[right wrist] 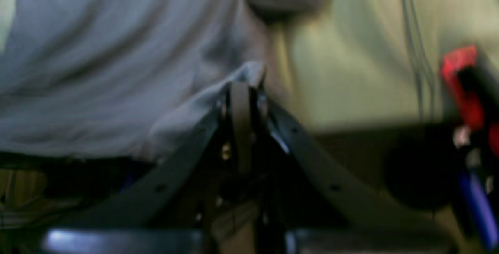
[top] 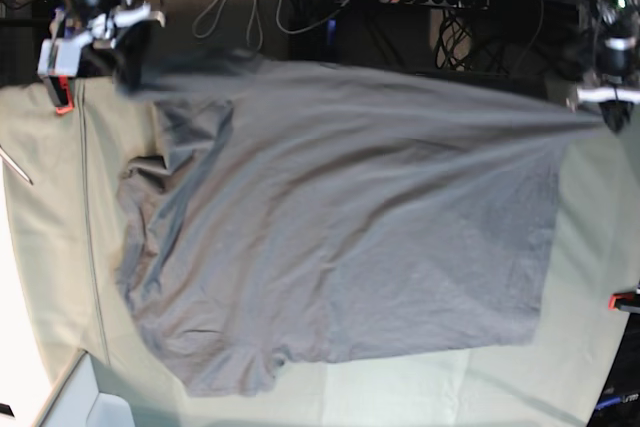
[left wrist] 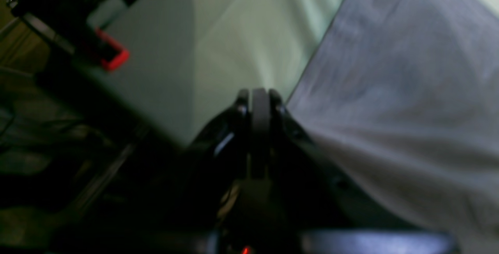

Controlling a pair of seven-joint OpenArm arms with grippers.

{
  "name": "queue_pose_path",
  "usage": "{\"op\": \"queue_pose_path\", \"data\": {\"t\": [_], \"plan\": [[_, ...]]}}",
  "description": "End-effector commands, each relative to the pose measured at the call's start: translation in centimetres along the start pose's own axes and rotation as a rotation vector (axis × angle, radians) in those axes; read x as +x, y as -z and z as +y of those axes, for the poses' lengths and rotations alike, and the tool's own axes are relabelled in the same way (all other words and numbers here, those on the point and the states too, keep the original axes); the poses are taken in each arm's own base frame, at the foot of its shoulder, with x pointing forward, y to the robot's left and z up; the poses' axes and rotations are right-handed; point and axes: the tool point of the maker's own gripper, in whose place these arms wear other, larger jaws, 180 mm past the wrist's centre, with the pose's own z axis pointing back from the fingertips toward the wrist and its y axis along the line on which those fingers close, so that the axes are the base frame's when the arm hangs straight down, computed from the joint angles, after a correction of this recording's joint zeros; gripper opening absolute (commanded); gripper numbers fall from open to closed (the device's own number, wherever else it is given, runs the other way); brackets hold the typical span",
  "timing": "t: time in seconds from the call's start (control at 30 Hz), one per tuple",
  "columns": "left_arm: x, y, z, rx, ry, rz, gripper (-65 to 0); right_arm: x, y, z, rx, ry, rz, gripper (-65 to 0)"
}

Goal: Layout the t-shirt on the table in an organized manner, then fold the t-shirt properly
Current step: 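Pull the held corner away from the left gripper to stretch the shirt, then lower the stretched edge and regrasp the shirt edge with both grippers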

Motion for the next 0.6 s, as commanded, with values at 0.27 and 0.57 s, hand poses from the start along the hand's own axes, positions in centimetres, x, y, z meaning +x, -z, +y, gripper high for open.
{"op": "queue_pose_path", "data": {"t": [0.27, 0.57], "plan": [[3.6, 1.9, -2.8, -0.060, -0.023, -0.109, -65.0, 5.5, 2.4, 1.2, 0.054, -0.028, -0.171, -65.0], [5.3, 5.0, -4.3, -0.072, -0.087, -0.149, -65.0, 11.8, 7.0, 3.8, 0.140, -0.129, -0.273, -65.0]]}}
